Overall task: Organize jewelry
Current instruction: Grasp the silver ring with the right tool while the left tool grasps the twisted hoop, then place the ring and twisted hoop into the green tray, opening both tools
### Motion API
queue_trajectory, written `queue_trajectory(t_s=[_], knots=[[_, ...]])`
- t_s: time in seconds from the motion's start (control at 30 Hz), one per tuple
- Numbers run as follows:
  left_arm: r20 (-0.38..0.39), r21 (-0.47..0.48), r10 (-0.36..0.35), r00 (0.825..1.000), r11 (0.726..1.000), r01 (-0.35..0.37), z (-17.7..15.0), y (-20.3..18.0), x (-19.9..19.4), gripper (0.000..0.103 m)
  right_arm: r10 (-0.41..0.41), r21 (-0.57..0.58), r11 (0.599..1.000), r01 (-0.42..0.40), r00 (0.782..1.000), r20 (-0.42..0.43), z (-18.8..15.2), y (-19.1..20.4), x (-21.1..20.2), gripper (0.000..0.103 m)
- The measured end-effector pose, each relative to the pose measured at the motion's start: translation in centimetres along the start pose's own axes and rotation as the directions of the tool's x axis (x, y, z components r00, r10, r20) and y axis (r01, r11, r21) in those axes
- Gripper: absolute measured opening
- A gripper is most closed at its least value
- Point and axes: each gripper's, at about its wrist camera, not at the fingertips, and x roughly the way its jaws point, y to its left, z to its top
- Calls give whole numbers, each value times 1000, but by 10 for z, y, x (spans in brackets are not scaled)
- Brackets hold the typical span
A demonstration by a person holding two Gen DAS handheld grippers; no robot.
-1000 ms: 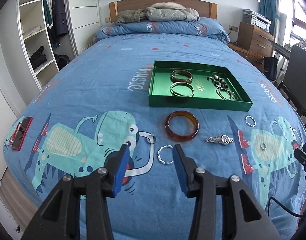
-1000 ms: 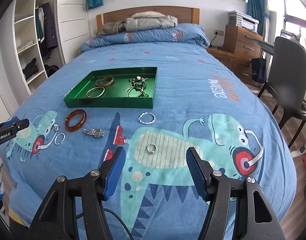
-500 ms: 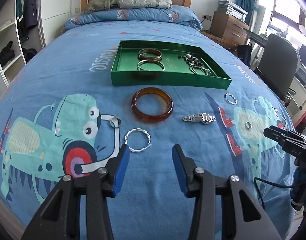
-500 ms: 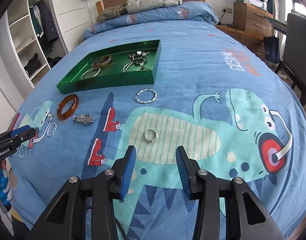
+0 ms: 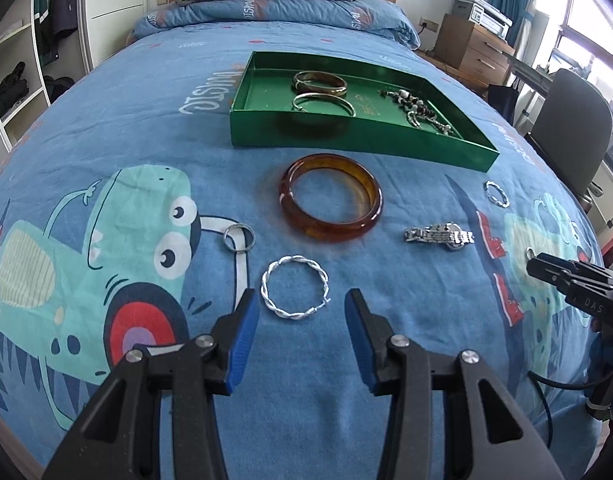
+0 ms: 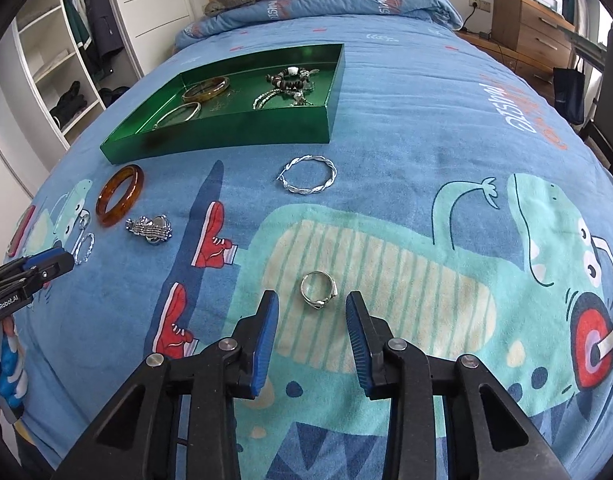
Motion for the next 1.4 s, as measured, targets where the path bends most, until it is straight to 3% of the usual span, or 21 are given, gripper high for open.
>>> queue_trajectory(t_s=[0.13,0.27,0.57,0.8,1.0,1.13,1.27,1.4], knots=[[-27,15,25,999,1000,-24,2,-4,17,42,5,-12,1000,-5,1000,0,3,1,5,35],[-24,22,28,999,999,-28,4,-9,23,42,8,-21,1000,-8,1000,-2,5,0,9,20],[-12,8,21,1000,1000,-20,4,-7,21,37,18,-25,1000,-18,1000,6,4,0,10,20],[45,5,-3,999,1000,3,17,-8,-10,37,26,-22,999,-24,998,59,5,5,-11,19],[132,13,-31,991,999,30,76,-5,-25,37,57,-69,997,-47,987,150,55,20,-30,19],[142,1,-38,989,999,39,119,-2,-8,37,100,-105,991,-81,977,190,104,37,-25,19],[109,18,-43,993,999,42,150,-8,22,37,154,-125,983,-134,975,161,142,52,4,19],[75,7,1,997,1000,-1,170,-5,54,37,180,-143,975,-168,980,78,165,62,46,19]])
